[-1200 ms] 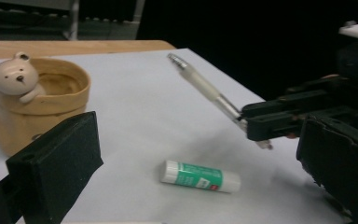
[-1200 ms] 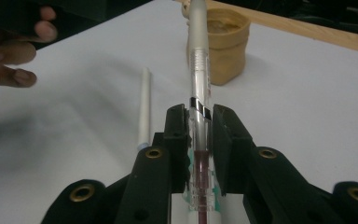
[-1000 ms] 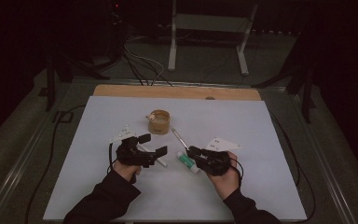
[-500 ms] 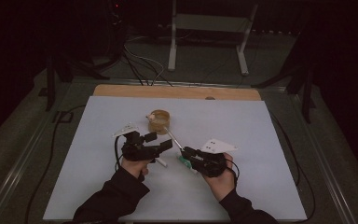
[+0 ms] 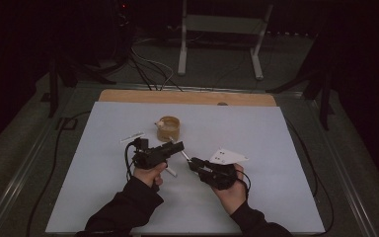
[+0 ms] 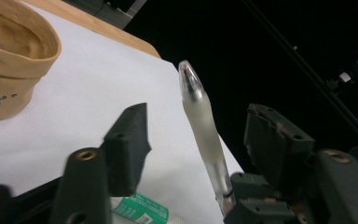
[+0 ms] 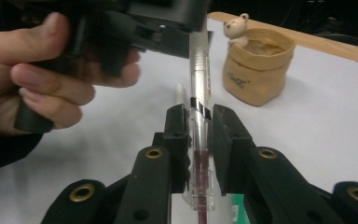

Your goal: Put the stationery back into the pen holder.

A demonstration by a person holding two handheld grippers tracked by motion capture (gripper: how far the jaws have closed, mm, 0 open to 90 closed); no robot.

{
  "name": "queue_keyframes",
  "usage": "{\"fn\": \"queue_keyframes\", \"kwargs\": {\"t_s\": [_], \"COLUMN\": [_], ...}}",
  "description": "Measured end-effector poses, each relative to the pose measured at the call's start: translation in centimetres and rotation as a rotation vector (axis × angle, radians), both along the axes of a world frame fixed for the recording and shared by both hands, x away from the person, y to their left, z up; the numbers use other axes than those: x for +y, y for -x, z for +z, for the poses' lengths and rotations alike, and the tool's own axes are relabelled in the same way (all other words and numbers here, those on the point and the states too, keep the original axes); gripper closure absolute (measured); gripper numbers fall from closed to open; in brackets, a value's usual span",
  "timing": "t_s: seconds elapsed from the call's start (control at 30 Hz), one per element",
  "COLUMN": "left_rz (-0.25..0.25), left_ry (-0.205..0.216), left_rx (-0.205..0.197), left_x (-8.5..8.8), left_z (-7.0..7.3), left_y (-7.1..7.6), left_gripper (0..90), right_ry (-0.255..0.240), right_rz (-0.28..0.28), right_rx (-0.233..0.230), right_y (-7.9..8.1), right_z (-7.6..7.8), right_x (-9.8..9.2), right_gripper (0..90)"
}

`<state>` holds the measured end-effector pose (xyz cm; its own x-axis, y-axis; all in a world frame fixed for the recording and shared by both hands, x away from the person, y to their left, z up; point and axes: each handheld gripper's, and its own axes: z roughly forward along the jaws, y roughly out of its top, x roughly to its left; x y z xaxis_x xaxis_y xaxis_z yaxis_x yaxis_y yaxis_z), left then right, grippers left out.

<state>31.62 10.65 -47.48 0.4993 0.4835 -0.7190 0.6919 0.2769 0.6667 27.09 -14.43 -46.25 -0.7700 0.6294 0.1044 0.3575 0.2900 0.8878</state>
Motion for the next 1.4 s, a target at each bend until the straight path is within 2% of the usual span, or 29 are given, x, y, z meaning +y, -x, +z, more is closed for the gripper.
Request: {"fn": "queue_keyframes", "kwargs": {"t_s": [0.17, 0.2, 0.33, 0.4, 0.43, 0.47, 0.6, 0.63, 0.73, 0.87, 0.93, 1.0, 1.03, 1.2, 1.27, 1.37, 1.4], "left_rz": [-0.005, -0.002, -0.008, -0.009, -0.019, -0.025, -0.054, -0.059, -0.071, -0.078, -0.077, -0.075, -0.069, -0.077, -0.078, -0.091, -0.091], "left_ry": [-0.005, -0.001, 0.020, 0.024, 0.056, 0.068, 0.089, 0.072, 0.075, 0.024, 0.005, 0.004, -0.013, -0.047, -0.052, -0.075, -0.075], "left_rx": [0.005, 0.010, 0.017, 0.017, 0.019, 0.018, -0.003, -0.031, -0.042, -0.092, -0.103, -0.106, -0.119, -0.151, -0.156, -0.177, -0.177], "left_x": [-0.2, -0.2, -0.3, -0.3, -0.2, -0.2, -0.4, -0.5, -0.4, -0.5, -0.5, -0.4, -0.2, 0.0, 0.0, 0.0, 0.0], "left_z": [-0.3, -0.4, -0.8, -0.8, -0.9, -0.9, -0.6, -0.3, -0.2, 0.2, 0.4, 0.4, 0.6, 1.2, 1.3, 1.7, 1.7], "left_y": [-0.1, -0.1, -0.2, -0.2, -0.2, -0.1, 0.0, 0.2, 0.1, 0.3, 0.3, 0.3, 0.2, 0.2, 0.3, 0.3, 0.3], "left_gripper": [57.3, 57.3, 69.9, 73.1, 74.8, 75.7, 80.5, 80.7, 80.8, 80.9, 80.9, 80.9, 80.9, 80.9, 80.9, 80.9, 80.9], "right_ry": [0.000, 0.001, 0.018, 0.021, 0.021, 0.023, 0.031, 0.031, 0.028, 0.026, 0.022, 0.018, 0.009, -0.028, -0.037, -0.048, -0.048], "right_rz": [0.011, 0.012, 0.019, 0.023, 0.024, 0.027, 0.035, 0.037, 0.045, 0.034, 0.029, 0.020, 0.010, -0.010, -0.010, -0.016, -0.016], "right_rx": [-0.005, -0.004, -0.008, -0.005, -0.004, -0.002, 0.006, 0.006, 0.004, 0.009, 0.008, 0.005, 0.000, 0.000, 0.006, 0.019, 0.019], "right_y": [0.2, 0.2, 0.3, 0.3, 0.3, 0.3, 0.2, 0.2, 0.1, 0.0, -0.1, -0.1, -0.2, -0.4, -0.5, -0.7, -0.7], "right_z": [0.0, 0.0, -0.3, -0.3, -0.4, -0.5, -0.7, -0.7, -0.5, -0.6, -0.7, -0.7, -0.6, -0.2, -0.2, -0.3, -0.3], "right_x": [0.2, 0.3, 0.3, 0.4, 0.5, 0.5, 0.6, 0.7, 0.6, 0.4, 0.2, 0.0, -0.4, -1.5, -1.8, -2.6, -2.6], "right_gripper": [76.8, 76.8, 76.7, 76.8, 76.7, 76.7, 76.6, 76.5, 75.1, 66.6, 62.0, 59.6, 55.8, 42.5, 39.4, 29.2, 29.2]}}
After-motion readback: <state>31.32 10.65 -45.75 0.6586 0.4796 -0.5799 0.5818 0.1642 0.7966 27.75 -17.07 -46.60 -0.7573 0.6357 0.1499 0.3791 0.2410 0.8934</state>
